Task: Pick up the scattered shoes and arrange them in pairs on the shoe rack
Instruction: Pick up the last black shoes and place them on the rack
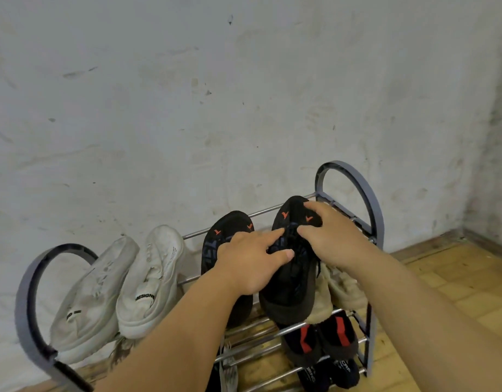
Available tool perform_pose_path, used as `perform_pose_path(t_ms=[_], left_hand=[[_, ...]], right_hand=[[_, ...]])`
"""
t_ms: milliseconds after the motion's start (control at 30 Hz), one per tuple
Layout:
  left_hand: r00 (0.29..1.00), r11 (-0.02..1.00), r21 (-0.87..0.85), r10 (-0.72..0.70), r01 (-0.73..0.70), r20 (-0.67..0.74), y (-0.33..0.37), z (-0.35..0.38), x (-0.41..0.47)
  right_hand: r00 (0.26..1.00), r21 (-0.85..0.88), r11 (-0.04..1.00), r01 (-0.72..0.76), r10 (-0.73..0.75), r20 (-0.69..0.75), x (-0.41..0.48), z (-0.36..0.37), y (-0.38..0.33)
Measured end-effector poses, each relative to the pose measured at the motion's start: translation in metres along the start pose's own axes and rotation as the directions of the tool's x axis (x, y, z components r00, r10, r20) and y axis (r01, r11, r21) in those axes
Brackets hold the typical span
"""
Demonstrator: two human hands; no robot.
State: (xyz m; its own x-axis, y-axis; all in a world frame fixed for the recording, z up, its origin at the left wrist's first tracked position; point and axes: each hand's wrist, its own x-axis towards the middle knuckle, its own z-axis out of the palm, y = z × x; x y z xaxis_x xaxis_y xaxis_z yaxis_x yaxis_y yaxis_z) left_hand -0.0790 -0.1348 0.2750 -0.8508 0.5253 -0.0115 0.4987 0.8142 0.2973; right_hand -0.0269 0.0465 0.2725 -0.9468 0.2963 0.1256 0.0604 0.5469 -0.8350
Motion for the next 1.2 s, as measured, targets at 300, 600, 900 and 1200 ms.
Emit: perform_pose_path(t_ms=[300,600,900,1200], left_hand=[[0.997,0.999,-0.016,-0.036,0.035,-0.069,0.008,-0.001,-0.008],[0.977,0.992,-0.007,-0.121,0.122,-0.176,-0.018,-0.02,-0.053],[0.991,1.0,-0.017,-0.016,0.014,-0.136,-0.013,-0.006,-0.082],[0.99,0.996,-0.073,-0.059,0.049,-0.13,-0.016,-0.001,-0.08]], right_hand=[[0.938,-0.128,0.983,0.128,-0.078,0.337,-0.052,-0.018,0.001],[0.947,-0.026,0.995,0.097,-0.084,0.311,-0.056,-0.019,0.005],[0.917,-0.149,0.972,0.179,-0.111,0.383,-0.067,0.006,-0.015],[0.871,-0.298,0.932,0.209,-0.038,0.49,-0.068,-0.015,-0.008]])
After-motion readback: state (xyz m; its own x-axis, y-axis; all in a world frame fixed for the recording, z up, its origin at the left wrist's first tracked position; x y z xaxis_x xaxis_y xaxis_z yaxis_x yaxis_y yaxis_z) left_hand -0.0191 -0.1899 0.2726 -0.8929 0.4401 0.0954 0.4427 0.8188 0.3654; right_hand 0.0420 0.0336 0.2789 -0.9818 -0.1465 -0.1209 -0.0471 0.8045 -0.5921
